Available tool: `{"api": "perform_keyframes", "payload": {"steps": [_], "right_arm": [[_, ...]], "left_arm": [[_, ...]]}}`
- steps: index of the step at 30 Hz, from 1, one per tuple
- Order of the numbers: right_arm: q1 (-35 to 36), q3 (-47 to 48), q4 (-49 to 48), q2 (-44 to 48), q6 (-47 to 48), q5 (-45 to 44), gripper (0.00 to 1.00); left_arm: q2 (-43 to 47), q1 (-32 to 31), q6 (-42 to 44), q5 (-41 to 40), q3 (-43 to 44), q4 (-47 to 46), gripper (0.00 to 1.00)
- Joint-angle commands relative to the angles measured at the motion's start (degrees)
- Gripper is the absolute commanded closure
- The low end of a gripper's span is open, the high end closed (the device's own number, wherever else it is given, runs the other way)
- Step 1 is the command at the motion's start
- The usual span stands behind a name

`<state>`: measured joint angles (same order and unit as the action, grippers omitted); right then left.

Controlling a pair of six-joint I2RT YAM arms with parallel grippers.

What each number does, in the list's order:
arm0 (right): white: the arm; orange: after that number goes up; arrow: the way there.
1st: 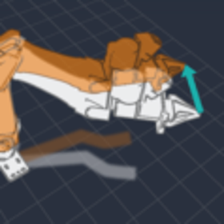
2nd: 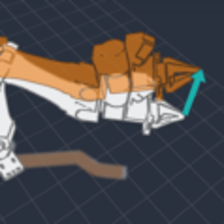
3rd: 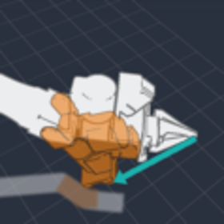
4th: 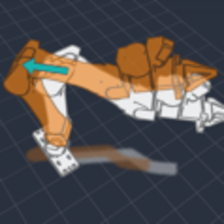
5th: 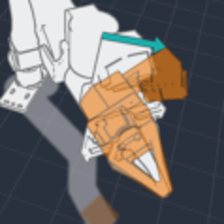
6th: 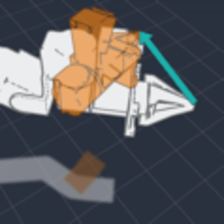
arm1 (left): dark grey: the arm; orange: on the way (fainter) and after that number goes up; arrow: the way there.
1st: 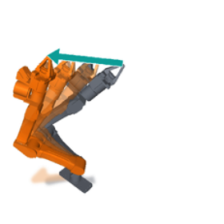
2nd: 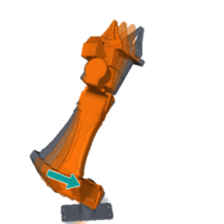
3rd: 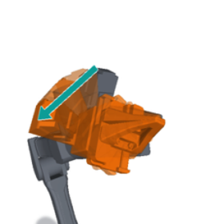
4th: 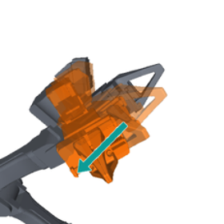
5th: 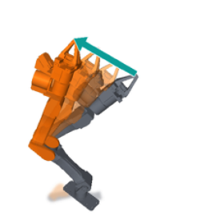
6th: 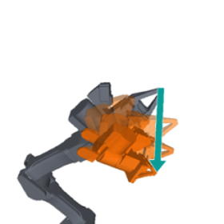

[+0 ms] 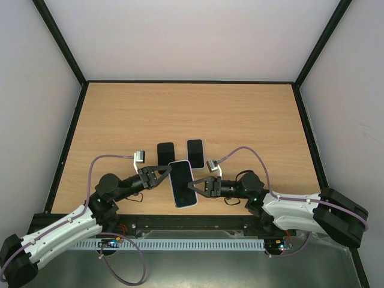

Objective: Put the phone into the phone case

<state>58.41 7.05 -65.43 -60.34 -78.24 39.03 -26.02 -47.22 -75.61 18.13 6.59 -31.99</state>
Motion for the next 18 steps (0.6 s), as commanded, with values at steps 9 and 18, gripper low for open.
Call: {"api": "perform_keyframes", "payload": {"steps": [9,18], "right_arm": [[0.69,0.85,-5.75,1.11,-0.39,1.37,0.90],[0.69,0.62,-5.72,0.84,-0.36,1.23,0.90]], "left_arm": [[1.29,0.34,1.46,-1.22,1.67,2.08,0.67],[0.89,0.74,1.30,-1.84,1.42,4.05,0.98]]}}
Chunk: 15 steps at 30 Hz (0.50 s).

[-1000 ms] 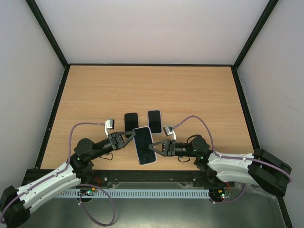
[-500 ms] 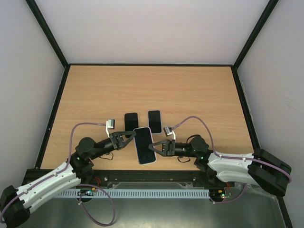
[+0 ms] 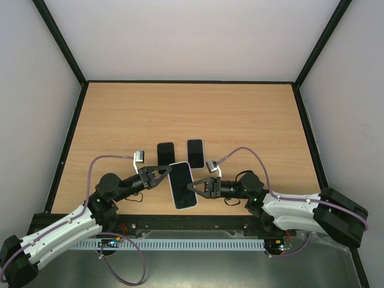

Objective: Put the phone into the phone case

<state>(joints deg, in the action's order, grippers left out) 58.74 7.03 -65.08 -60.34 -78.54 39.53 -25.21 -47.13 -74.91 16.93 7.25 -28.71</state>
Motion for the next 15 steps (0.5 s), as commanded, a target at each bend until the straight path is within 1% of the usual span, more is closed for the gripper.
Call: {"api": "perform_keyframes", "payload": {"steps": [1,5,7,8,9,11,15], "right_arm": [[0.35,0.63,-5.82,0.79,0.00,0.61,0.89],[0.42,0.69,-4.70,0.79,0.19,-0.09,0.85],[0.47,0.89,-4.22,0.90,0.23,-0.52,0.86],[0.41,0.93,-4.07,1.08,0.21,-1.01,0.88],[0.40,0.95,-3.70,1.48,0.20,-1.68,0.89],[0.47,1.45,-1.66,2.75,0.53,-3.97,0.91],[0.44,3.28,2.93,4.92,1.80,-8.14,0.91]], "left_arm": [[0.08,0.77,0.63,-0.66,0.84,1.28,0.98],[-0.09,0.97,0.36,-0.90,1.19,3.51,0.98],[-0.11,0.91,0.38,-0.93,1.51,4.58,0.97],[-0.11,0.96,0.32,-0.91,1.66,4.82,0.95],[-0.10,0.99,0.18,-0.81,1.76,4.95,0.91],[-0.02,0.99,-0.04,-0.63,1.93,4.95,0.75],[0.03,1.02,-0.10,-0.22,1.94,4.22,0.48]]}}
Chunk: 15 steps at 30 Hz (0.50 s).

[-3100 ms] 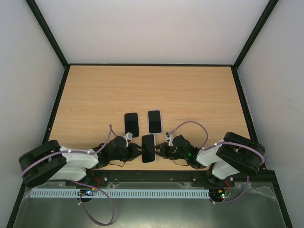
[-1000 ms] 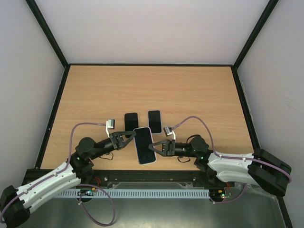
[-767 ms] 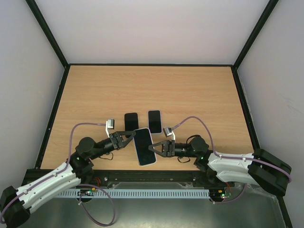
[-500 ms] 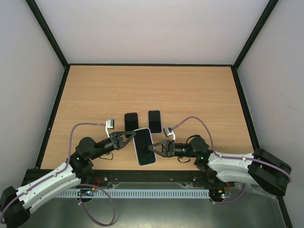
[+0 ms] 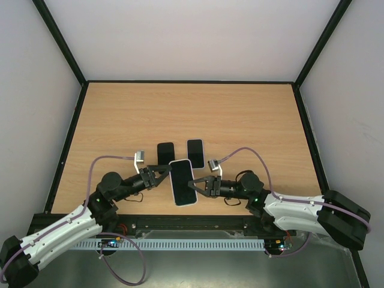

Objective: Put the phone into the phone case

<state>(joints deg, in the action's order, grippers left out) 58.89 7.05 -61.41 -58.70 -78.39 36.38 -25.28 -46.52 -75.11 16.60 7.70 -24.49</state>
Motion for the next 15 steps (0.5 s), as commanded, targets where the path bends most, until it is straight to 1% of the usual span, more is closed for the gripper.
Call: {"api": "perform_keyframes", "payload": {"steps": [1,2,5,9,11,13,15], "right_arm": [[0.29,3.50,-0.46,3.63,1.65,-6.19,0.91],[0.28,3.69,-0.27,3.93,1.54,-7.28,0.91],[0.32,4.59,0.03,3.84,1.48,-9.67,0.91],[0.33,5.98,-0.06,2.63,1.37,-11.32,0.91],[0.32,6.47,-0.05,2.01,1.47,-12.17,0.91],[0.31,6.65,0.04,1.61,1.49,-13.18,0.91],[0.31,6.83,0.14,1.41,1.44,-14.15,0.91]], "left_arm": [[-0.05,0.50,-0.03,0.51,1.28,-0.62,0.44],[-0.22,0.47,-0.18,1.08,0.90,-1.62,0.40],[-1.54,0.47,-0.99,3.20,-0.39,-6.16,0.34],[-4.44,0.47,-0.92,6.40,-0.47,-10.28,0.30],[-6.14,0.38,-0.70,7.90,-0.28,-11.73,0.30],[-7.43,0.43,-0.61,8.64,-0.07,-12.35,0.33],[-7.92,0.35,-0.44,8.73,-0.06,-12.15,0.41]]}}
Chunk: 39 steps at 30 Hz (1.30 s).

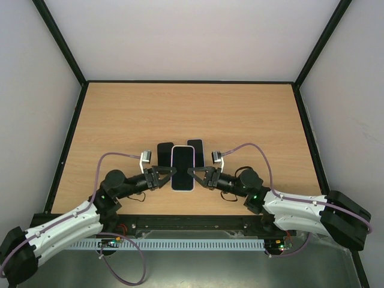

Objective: Put the phone into the phone case

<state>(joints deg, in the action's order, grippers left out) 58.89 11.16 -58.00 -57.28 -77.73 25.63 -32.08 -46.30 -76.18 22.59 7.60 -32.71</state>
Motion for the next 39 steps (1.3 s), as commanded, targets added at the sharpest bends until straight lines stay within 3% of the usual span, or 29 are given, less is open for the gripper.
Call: {"api": "perform_keyframes", "payload": {"steps": [1,6,10,13,15,19,23,28,35,39], "right_arm": [[0.26,2.65,-3.22,-0.03,0.81,-3.89,0.91],[0.22,3.02,-1.32,0.08,1.57,-5.30,0.91],[0.32,2.84,-0.41,-0.11,1.97,-5.67,0.91],[0.25,2.76,0.17,0.00,2.06,-6.32,0.91],[0.25,2.96,0.64,0.34,1.97,-7.00,0.92],[0.19,3.54,1.63,1.58,1.87,-8.81,0.92],[0.25,4.31,4.25,2.88,2.36,-11.20,0.91],[0.22,4.51,5.52,2.86,2.09,-13.18,0.91],[0.26,4.94,4.47,-0.28,2.05,-11.78,0.91],[0.21,4.27,7.40,-0.30,4.33,-11.99,0.91]], "left_arm": [[-1.14,0.18,0.73,2.60,-0.01,-3.59,0.51],[0.03,0.19,1.20,1.88,0.16,-0.96,0.84],[0.52,0.17,2.05,1.07,1.40,3.54,0.95],[0.52,0.25,2.23,0.64,2.19,5.87,0.93],[0.65,0.26,1.58,0.62,2.44,6.05,0.76],[0.64,0.21,1.22,1.33,2.83,6.59,0.51],[0.40,0.21,0.42,2.82,2.22,6.12,0.45],[1.31,0.16,-0.50,3.15,1.94,8.39,0.56],[1.36,0.21,1.05,1.50,3.54,14.70,0.95],[-0.93,0.25,5.90,-0.52,8.35,24.93,0.98]]}}
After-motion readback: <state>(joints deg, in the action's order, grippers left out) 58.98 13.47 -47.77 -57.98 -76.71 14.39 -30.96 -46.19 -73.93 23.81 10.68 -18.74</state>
